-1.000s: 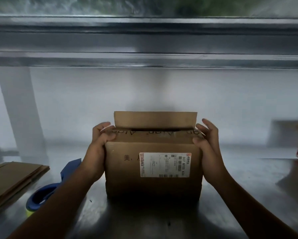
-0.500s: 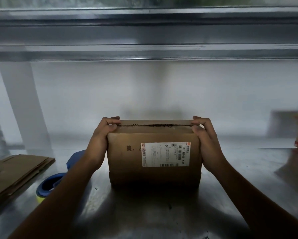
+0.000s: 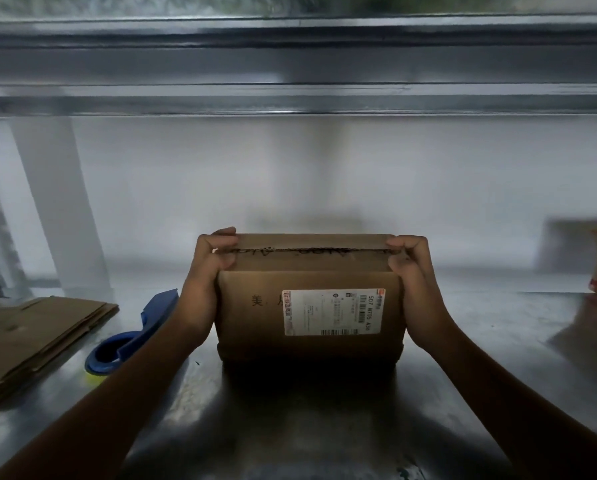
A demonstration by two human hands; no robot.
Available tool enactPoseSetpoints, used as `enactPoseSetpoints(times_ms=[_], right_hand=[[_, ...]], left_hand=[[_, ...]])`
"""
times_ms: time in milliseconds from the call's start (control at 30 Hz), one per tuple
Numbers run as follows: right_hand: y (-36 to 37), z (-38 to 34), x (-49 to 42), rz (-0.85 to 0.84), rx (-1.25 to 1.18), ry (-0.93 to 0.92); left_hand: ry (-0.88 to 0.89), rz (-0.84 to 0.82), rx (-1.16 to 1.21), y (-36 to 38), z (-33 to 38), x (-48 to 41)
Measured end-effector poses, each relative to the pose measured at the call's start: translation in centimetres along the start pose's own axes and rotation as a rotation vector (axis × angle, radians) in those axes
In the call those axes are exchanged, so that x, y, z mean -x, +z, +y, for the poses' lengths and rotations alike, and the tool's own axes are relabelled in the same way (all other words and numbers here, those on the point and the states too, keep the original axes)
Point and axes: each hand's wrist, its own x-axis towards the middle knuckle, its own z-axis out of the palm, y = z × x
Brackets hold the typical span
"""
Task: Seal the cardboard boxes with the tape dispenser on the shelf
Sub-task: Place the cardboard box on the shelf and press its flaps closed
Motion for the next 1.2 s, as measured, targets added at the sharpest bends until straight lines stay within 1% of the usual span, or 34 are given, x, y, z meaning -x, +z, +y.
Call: enactPoseSetpoints(times_ms=[67,200,300,467,567,667,767,833,933,1000,1100,1200], right_hand=[[0.4,-0.1,-0.4,0.025,-0.002,-0.003],[1.5,0.0,-1.7,0.085,0.006,-0.020],[1.6,0.5,-1.8,0.077,0.018,-0.018],[1.1,0.1,-1.4,0.089,0.065,-0.012],[0.8,-0.1,-1.1,0.036,0.081,0.048],[0.0,0.1,-0.7,-0.068,0.023,0.127],[-0.7,-0.3,-0.6,-0.147,0.062,0.176],[-0.7,-0.5,-0.7,-0.155,0.077,0.233],[-0.5,-0.6,-0.9,-0.128,0.032,0.381],[-0.8,-0.7,-1.0,-0.152,-0.001,0.421],[-1.0,-0.4,-0.8,-0.148,-0.047,0.404],[-0.8,-0.2,-0.9,-0.085,-0.074,0.393]], left_hand=[[-0.012,0.028,-0.016,0.0,-0.2,-0.3],[-0.092,0.072,-0.070,0.8,-0.3,-2.0],[-0.103,0.081,-0.069,0.7,-0.5,-2.6],[-0.064,0.012,-0.050,0.3,-1.0,-1.7],[-0.081,-0.013,-0.073,0.1,-1.2,-0.6],[-0.240,-0.124,-0.012,-0.1,-1.0,-0.1],[-0.281,-0.181,-0.007,-0.1,-0.6,-0.2],[-0.296,-0.195,-0.016,-0.2,-0.6,-0.2],[-0.405,-0.254,-0.043,-0.7,-0.4,-0.3],[-0.459,-0.266,-0.016,-0.9,0.1,-0.3],[-0.456,-0.236,0.048,-0.4,0.6,-0.2],[-0.433,-0.131,0.035,0.4,0.2,-0.2]])
